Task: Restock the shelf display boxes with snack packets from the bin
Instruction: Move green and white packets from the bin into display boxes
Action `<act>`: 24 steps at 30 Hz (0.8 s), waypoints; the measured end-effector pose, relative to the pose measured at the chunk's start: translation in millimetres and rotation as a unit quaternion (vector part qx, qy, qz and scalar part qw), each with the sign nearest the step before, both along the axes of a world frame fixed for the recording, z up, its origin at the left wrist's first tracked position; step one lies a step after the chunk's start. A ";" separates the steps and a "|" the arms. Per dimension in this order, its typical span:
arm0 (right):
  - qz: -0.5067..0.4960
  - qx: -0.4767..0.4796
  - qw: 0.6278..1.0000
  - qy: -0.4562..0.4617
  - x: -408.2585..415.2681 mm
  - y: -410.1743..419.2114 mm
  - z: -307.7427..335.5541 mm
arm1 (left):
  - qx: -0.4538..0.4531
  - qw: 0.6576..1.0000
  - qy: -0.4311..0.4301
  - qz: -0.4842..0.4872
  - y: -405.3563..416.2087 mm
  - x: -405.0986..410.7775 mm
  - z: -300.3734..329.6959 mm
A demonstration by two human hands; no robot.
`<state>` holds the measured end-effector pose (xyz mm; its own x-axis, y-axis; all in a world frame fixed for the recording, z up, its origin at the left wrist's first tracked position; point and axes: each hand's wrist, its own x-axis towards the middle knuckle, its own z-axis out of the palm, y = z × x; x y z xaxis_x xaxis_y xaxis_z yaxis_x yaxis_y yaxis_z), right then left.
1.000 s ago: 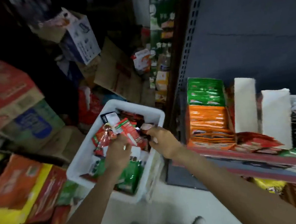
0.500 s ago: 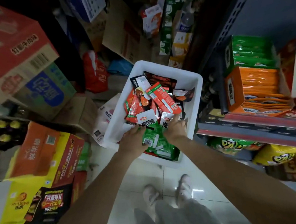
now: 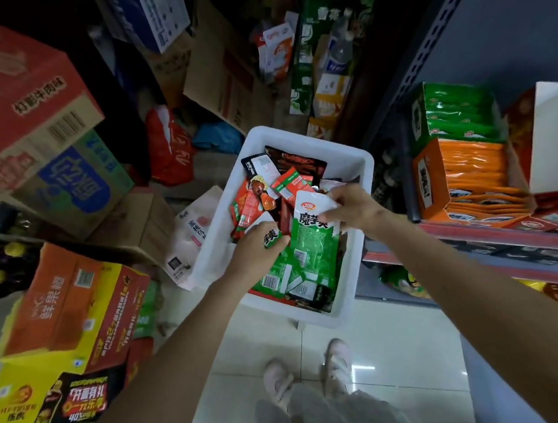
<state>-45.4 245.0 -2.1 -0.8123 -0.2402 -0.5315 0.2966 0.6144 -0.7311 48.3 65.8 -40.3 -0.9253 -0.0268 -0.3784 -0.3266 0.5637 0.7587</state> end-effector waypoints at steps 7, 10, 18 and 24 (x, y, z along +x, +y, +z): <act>-0.149 -0.249 0.956 0.044 -5.1 24.4 54.5 | 0.174 0.983 -0.030 -0.053 33.9 -34.2 53.5; -0.210 -0.192 0.958 0.032 -6.1 38.0 68.4 | 0.084 0.991 0.103 -0.031 61.2 -47.0 75.3; -0.315 -0.334 0.888 0.005 -11.8 116.3 97.6 | -0.365 0.854 0.295 -0.226 169.3 -83.0 122.4; -0.330 -0.374 0.862 0.096 -27.4 239.1 113.8 | -0.033 0.972 0.173 -0.158 261.6 -116.4 141.2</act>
